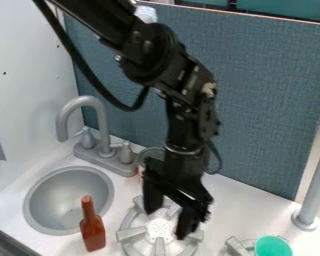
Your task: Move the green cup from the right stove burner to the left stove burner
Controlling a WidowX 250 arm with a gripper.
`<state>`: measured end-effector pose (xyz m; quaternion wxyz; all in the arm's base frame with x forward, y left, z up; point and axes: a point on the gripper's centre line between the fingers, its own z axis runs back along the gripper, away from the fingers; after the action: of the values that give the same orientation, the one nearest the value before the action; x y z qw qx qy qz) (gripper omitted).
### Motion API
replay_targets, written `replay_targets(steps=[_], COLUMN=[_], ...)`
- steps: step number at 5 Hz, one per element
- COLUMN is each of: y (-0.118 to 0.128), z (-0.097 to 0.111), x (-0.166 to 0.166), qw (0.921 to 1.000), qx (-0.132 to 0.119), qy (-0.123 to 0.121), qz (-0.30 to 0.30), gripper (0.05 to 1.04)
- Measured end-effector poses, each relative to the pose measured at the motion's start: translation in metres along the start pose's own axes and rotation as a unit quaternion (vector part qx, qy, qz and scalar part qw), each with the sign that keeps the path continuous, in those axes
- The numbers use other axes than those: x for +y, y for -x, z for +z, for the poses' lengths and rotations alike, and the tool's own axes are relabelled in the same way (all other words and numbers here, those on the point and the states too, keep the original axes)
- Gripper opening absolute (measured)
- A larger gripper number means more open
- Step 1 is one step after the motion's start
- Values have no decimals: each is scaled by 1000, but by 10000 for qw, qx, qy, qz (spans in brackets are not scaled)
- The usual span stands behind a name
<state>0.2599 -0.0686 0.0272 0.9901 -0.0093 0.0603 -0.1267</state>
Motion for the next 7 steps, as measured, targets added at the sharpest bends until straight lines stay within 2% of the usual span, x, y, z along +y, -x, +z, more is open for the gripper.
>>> replay_targets(steps=[2,4,7], y=[-36,-71,-102], z=[-10,-31,-60], x=[-39,-56,-53], qw=[9984,9984,9991], qx=[-255,-428,-314], qy=[405,306,135], qz=[-314,-192,245], gripper=[1001,1001,1001])
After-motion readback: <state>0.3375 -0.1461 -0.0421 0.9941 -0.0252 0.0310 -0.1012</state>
